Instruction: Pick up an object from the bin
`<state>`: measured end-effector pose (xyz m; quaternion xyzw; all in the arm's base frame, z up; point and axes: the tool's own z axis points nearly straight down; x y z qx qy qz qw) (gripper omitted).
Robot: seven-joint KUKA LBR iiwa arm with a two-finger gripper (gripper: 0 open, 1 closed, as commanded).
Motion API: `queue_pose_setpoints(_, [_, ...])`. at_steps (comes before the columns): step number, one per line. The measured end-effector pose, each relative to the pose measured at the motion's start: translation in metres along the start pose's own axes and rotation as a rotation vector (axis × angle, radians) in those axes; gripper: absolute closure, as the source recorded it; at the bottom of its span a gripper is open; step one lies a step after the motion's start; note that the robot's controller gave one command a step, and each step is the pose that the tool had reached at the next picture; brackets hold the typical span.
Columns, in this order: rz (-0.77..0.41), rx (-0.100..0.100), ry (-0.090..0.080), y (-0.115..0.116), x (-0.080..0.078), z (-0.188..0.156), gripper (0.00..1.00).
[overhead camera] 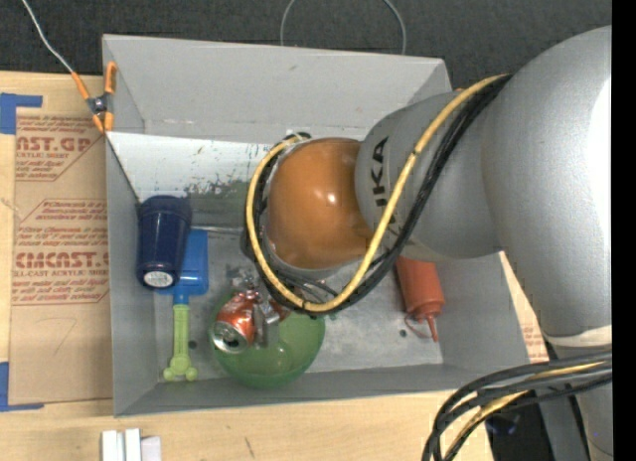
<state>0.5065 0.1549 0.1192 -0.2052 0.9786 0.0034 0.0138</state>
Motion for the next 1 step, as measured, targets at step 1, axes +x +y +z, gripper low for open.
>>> queue_pose_setpoints(1, [0.000, -0.001, 0.006, 0.0003, 0.0010, -0.0117, 1.00])
